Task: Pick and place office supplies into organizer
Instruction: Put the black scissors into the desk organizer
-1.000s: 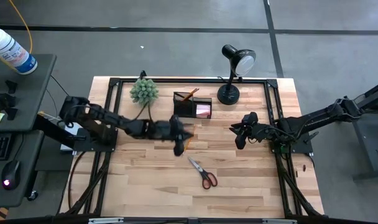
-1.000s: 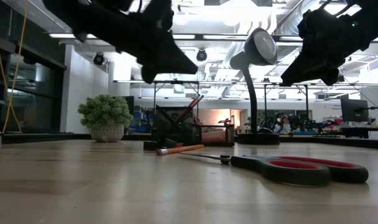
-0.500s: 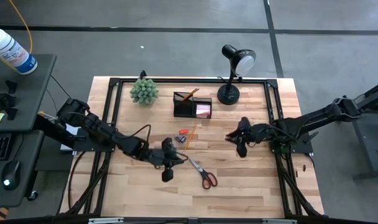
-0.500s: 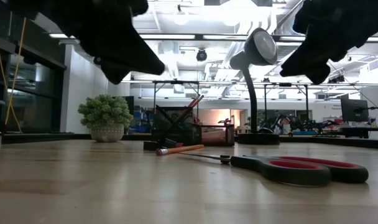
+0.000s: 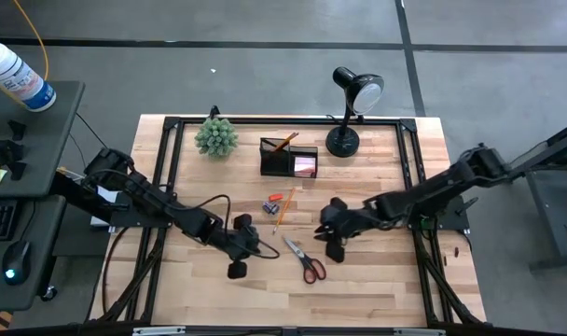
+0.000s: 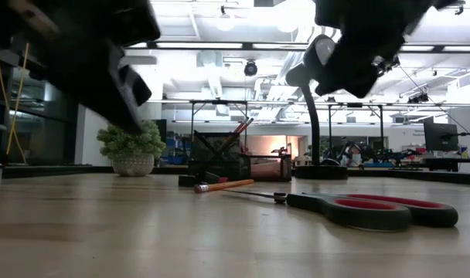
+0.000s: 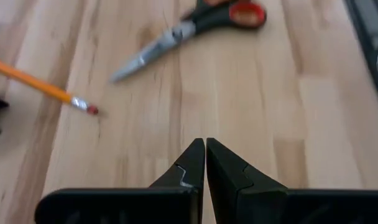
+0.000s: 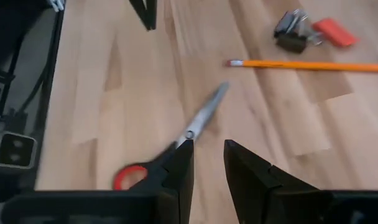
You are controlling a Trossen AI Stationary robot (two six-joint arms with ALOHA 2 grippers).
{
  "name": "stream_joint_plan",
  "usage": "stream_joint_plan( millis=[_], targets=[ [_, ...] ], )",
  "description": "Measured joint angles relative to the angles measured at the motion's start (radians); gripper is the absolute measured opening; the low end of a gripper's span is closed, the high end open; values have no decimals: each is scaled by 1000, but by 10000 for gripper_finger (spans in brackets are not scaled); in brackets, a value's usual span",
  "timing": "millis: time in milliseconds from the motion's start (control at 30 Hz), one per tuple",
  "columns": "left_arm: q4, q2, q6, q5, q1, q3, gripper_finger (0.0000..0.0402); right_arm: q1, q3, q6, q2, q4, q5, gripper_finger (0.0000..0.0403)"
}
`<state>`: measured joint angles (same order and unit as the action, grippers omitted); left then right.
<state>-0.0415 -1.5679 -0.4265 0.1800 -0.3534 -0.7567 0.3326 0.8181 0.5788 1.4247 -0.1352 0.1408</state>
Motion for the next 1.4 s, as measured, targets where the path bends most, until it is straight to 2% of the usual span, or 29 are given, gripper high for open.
stream_joint_plan(
  millis=[100, 267, 433, 567, 667, 933, 1200, 1400],
  targets=[
    [-72, 24, 59, -29, 0, -1, 5, -5, 126, 44, 78, -109, -39, 83],
    [-283, 104, 187, -28, 0, 0, 5, -5, 325, 50, 195, -311, -87, 83],
    [-489, 197, 294, 48, 0, 1, 5, -3, 458, 124, 293, -486, -223, 83],
    [-574, 263, 332, 138, 0, 1, 5, -2, 495, 261, 347, -638, -289, 83],
    [-577, 302, 361, 183, 1, 0, 5, 4, 495, 387, 365, -631, -335, 83],
    [-582, 338, 395, 247, 1, 0, 5, 9, 496, 781, 405, -594, -353, 102],
    [-593, 339, 397, 251, 0, 0, 5, 22, 496, 862, 446, -530, -383, 154],
    [-595, 339, 389, 232, 0, 0, 5, 32, 496, 938, 449, -563, -272, 187]
  ],
)
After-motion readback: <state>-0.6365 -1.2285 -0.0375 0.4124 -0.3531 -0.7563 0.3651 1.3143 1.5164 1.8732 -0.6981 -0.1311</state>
